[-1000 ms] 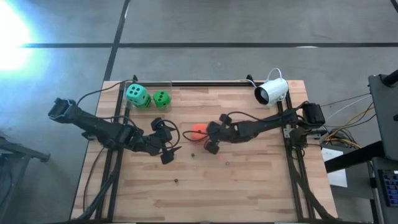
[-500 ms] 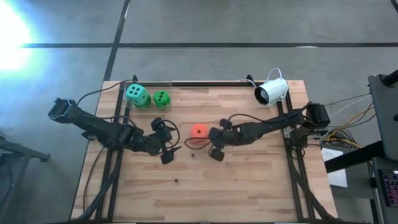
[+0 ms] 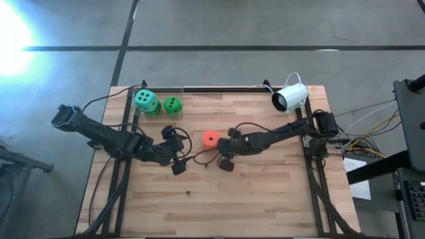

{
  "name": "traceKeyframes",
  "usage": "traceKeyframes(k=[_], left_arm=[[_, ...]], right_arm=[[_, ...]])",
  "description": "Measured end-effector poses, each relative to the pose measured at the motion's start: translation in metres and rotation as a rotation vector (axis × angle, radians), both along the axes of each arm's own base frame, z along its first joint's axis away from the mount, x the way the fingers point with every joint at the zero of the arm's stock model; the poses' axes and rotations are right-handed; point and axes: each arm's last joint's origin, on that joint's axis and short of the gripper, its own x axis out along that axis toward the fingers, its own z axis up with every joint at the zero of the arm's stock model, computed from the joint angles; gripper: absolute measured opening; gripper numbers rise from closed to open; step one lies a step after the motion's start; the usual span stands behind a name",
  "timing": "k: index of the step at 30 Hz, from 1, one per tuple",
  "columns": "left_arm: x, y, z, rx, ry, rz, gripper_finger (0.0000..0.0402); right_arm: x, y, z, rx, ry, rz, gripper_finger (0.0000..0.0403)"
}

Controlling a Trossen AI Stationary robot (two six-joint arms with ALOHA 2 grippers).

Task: Pick & Place Dice
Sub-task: Put the large orange die into the transparent bin

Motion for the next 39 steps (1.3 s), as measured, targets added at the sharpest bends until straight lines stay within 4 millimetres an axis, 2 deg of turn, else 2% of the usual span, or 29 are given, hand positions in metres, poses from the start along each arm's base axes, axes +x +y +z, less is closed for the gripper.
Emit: traceKeyframes(k=[10, 17, 23, 31, 35, 39], left_arm=[[0.000, 0.000, 0.000, 0.000, 0.000, 0.000, 0.0399], [0.000, 0.000, 0.000, 0.000, 0.001, -0.001, 0.0399], [0.000, 0.000, 0.000, 0.002, 0.003, -0.001, 0.0399], [0.001, 0.003, -0.001, -0.020, 0.002, 0.009, 0.0399], [0.006, 0.019, -0.001, -0.053, 0.019, 0.026, 0.0399], [0.013, 0.044, -0.006, -0.084, 0.048, 0.093, 0.0399]], right_arm=[[0.008, -0.028, 0.006, -0.073, -0.085, -0.041, 0.0027], [0.005, -0.035, 0.011, -0.106, -0.066, -0.015, 0.0027], [-0.018, -0.020, 0.039, -0.104, -0.024, 0.027, 0.0027], [-0.064, 0.010, 0.093, -0.095, -0.167, 0.124, 0.0027], [-0.086, 0.015, 0.115, -0.122, -0.276, 0.142, 0.0027], [-0.105, 0.013, 0.127, -0.117, -0.341, 0.143, 0.0027]])
